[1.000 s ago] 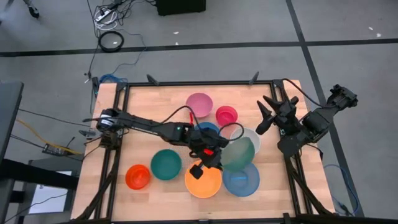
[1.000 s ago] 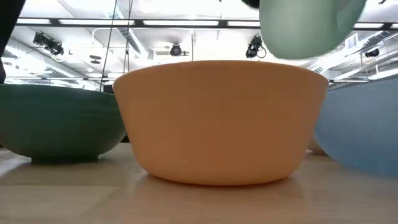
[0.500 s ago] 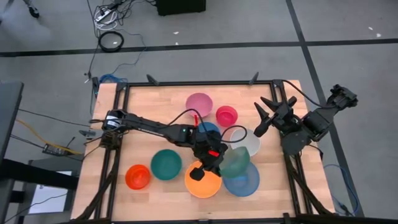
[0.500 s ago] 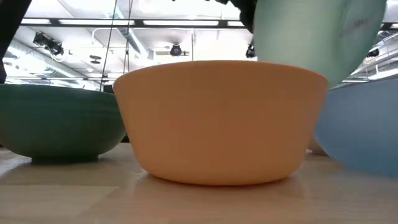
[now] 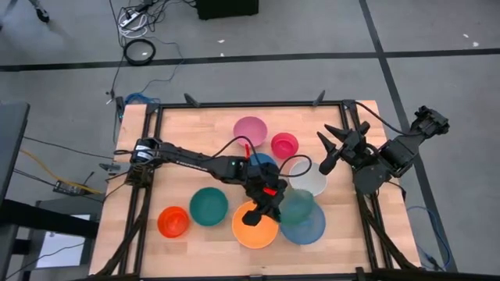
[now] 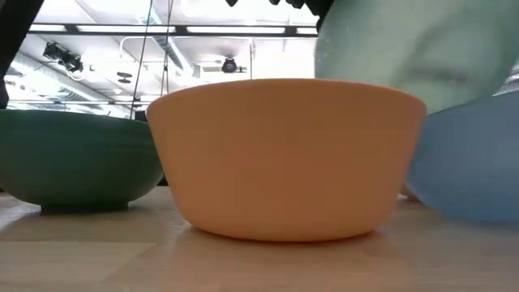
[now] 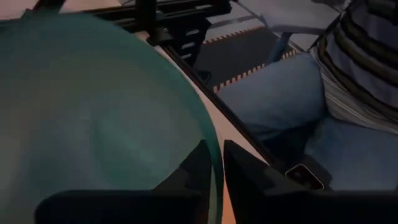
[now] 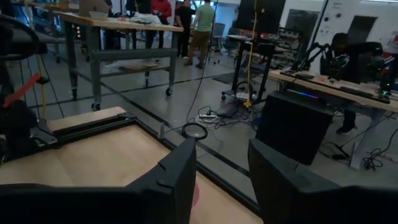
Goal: Nest bowls inside each other
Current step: Stack the light green bowl on top of the light blue bowl
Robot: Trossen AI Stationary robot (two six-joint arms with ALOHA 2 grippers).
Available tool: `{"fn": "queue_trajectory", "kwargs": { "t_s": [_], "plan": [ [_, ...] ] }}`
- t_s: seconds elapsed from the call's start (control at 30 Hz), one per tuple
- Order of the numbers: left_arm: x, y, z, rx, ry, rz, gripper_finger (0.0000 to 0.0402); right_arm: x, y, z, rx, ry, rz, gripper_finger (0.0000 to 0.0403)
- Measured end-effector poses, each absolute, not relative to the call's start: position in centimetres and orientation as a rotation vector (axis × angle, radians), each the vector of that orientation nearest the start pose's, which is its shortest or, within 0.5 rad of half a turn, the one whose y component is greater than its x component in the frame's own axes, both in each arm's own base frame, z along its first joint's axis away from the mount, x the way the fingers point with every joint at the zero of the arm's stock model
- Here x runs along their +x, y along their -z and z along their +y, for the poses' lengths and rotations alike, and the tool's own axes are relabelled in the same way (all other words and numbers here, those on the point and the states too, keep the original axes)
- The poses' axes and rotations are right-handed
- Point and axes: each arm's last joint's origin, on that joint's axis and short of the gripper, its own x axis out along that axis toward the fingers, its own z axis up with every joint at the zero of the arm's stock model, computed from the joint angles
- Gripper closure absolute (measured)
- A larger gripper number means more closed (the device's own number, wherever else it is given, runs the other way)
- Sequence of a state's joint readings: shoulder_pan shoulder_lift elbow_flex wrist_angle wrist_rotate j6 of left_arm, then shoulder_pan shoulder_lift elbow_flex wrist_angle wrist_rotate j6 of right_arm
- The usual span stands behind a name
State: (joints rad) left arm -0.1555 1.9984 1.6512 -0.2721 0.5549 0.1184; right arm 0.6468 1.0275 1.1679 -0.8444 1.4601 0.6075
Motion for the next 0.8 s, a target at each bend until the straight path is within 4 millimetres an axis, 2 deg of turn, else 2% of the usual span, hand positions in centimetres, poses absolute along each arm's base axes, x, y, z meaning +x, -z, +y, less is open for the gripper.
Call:
{"fn": "queue_trajectory", "kwargs": {
  "t_s": [0.67, 0.73, 0.8],
  "plan": [
    [45.0, -26.6, -8.1, -0.025, 0.707, 0.546, 0.0337, 15.5, -37.7, 8.1, -0.052, 0.816, 0.121, 0.0270],
    [44.8, -27.2, -7.6, -0.024, 0.696, 0.542, 0.0337, 15.5, -37.6, 8.1, -0.052, 0.806, 0.129, 0.0270],
    [44.2, -29.0, -6.7, -0.010, 0.676, 0.527, 0.0337, 15.5, -37.6, 8.2, -0.042, 0.777, 0.150, 0.0270]
  ]
}}
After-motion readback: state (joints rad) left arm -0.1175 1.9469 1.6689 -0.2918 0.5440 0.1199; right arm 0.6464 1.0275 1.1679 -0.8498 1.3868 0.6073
